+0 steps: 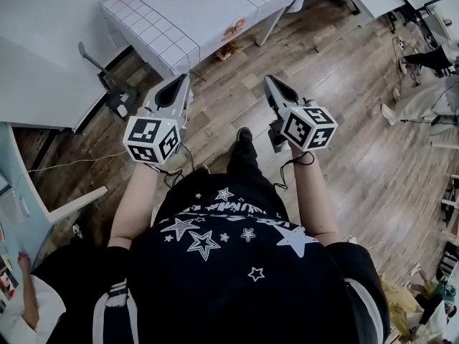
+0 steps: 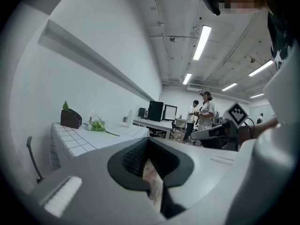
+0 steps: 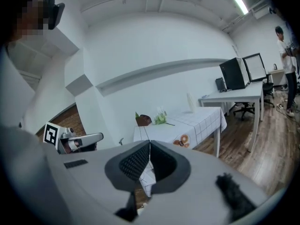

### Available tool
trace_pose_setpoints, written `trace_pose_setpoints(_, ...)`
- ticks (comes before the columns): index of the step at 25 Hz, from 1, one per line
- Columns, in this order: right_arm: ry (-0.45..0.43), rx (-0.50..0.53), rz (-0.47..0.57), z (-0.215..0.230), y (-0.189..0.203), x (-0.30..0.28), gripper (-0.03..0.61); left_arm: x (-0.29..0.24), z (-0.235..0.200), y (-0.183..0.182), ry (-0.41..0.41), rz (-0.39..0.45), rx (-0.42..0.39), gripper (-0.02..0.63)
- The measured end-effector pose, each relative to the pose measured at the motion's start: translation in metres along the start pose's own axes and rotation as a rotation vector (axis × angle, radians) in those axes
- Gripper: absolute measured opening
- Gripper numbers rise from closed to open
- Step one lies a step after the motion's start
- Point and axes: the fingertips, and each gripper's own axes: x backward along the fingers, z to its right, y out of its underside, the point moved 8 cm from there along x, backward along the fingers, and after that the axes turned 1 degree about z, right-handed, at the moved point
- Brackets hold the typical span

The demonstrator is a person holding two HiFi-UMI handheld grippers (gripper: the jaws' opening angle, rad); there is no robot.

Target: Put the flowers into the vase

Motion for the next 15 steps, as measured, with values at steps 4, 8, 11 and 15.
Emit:
trace_pose_setpoints(4,-0.062,0.11,-0.053,0.03,-0.015,-0.019,0.012,-0.037,0.006,-0.007,-0.043,0.015,0.005,0.009)
trace_pose_setpoints(8,-0.104,0.1,-0.055,0.069,-0.033,-0.042,0.012,-0.073,0.01,-0.014,-0.092,0.007,-0.003,0.009)
trace_pose_setpoints(11,-0.116,0.083,-0.05,0.095,-0.046,-0.056,0.012,-0.097,0.009,-0.015,-0.126,-0.016,0.025,0.009)
trace_pose_setpoints(15,-0.151,0.073,-0.081,0.127,-0.058,-0.073,0.012,-0.123,0.009,-0.024,-0.169,-0.022,0.018,0.009)
